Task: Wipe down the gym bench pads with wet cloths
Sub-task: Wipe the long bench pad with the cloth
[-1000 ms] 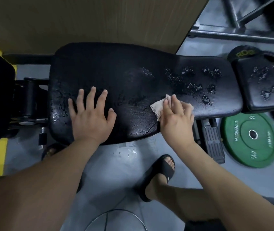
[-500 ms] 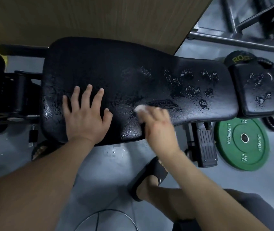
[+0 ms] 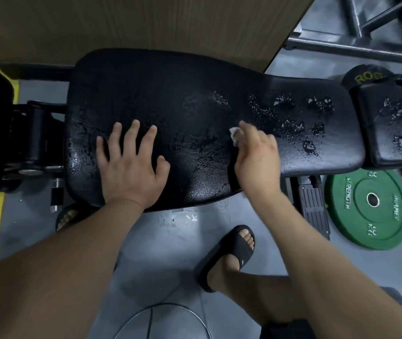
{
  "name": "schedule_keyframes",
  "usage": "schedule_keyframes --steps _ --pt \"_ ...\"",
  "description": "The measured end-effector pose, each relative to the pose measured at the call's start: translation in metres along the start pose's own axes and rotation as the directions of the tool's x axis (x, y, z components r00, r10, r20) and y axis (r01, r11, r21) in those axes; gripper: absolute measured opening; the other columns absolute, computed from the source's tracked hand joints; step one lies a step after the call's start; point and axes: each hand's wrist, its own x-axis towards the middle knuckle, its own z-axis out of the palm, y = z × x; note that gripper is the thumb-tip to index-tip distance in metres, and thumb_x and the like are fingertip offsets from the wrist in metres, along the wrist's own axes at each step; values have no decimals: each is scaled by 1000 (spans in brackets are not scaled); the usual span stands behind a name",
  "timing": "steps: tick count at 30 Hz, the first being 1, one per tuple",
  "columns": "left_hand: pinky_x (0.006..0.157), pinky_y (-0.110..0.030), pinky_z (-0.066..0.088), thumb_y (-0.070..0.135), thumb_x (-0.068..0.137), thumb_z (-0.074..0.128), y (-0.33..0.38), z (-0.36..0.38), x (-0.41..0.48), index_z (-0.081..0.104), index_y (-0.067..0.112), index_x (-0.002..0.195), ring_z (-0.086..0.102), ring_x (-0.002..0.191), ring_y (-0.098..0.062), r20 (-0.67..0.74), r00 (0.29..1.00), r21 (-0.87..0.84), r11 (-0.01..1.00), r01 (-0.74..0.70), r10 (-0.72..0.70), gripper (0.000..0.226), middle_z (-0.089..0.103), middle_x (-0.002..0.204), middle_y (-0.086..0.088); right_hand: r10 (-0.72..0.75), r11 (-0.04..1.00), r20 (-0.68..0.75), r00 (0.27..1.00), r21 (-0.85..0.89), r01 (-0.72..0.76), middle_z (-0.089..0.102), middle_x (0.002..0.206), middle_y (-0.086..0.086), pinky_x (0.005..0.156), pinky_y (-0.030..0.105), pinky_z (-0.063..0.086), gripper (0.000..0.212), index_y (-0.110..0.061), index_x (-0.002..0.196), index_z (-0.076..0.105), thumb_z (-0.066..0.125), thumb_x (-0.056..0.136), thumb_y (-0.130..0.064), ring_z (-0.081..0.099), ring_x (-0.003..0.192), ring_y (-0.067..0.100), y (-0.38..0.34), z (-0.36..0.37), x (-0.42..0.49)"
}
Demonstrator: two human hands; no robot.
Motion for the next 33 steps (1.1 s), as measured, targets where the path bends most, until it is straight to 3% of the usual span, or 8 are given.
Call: schedule_keyframes --steps 2,6,12,18,22,26,30,33 --pt "122 -62 13 48 92 41 0 0 0 40 30 153 21 152 -34 7 1000 -4 1000 -1 1 63 35 161 -4 -126 992 33 991 26 125 67 99 4 79 40 47 45 -17 118 70 54 85 9 50 85 28 -24 8 -15" --pt "122 -62 14 47 92 42 0 -2 0 41 29 153 21 152 -34 4 1000 -7 1000 1 -1 63 35 161 -4 -439 899 163 884 86 430 66 106 5 78 36 49 41 -16 121 72 59 88 3 53 88 31 -30 10 -20" --pt "122 -64 10 50 92 34 1 -2 6 28 30 158 11 155 -34 84 996 40 999 -15 12 70 24 166 -6 -74 994 0 997 -86 74 57 96 12 74 43 48 35 -17 108 77 52 88 -2 48 83 34 -21 19 35" --pt "121 -67 5 55 91 25 0 -13 14 21 28 161 4 155 -39 202 978 76 995 -63 47 75 16 168 -8 -322 942 171 931 -43 333 55 102 8 68 34 42 40 -23 121 71 60 88 -5 46 87 30 -45 0 -7" --pt "119 -72 5 63 86 31 -14 -18 33 36 32 152 8 152 -44 219 969 48 990 -130 117 73 22 164 -7 -245 964 155 957 -68 258 54 99 10 63 39 51 38 -26 118 75 62 89 -5 48 86 34 -18 -9 10" --pt "121 -68 4 63 88 34 -18 -12 33 34 37 153 7 155 -40 173 981 18 995 -93 89 70 23 164 -4 -184 971 96 978 -134 196 51 90 14 67 43 52 22 -18 105 79 62 94 -9 50 77 36 -12 7 62" --pt "123 -65 6 61 88 35 -19 -11 35 34 37 153 9 155 -38 160 984 27 996 -83 78 69 26 164 -3 -77 979 56 995 -186 86 45 89 14 70 44 50 31 -20 106 77 55 92 -5 44 76 32 -25 16 85" --pt "122 -65 9 59 88 37 -19 -11 35 38 34 153 13 154 -39 158 984 34 995 -91 84 69 30 162 -5 -223 961 119 968 -143 238 46 90 12 64 37 41 41 -22 116 73 56 85 0 44 78 30 -43 14 45"
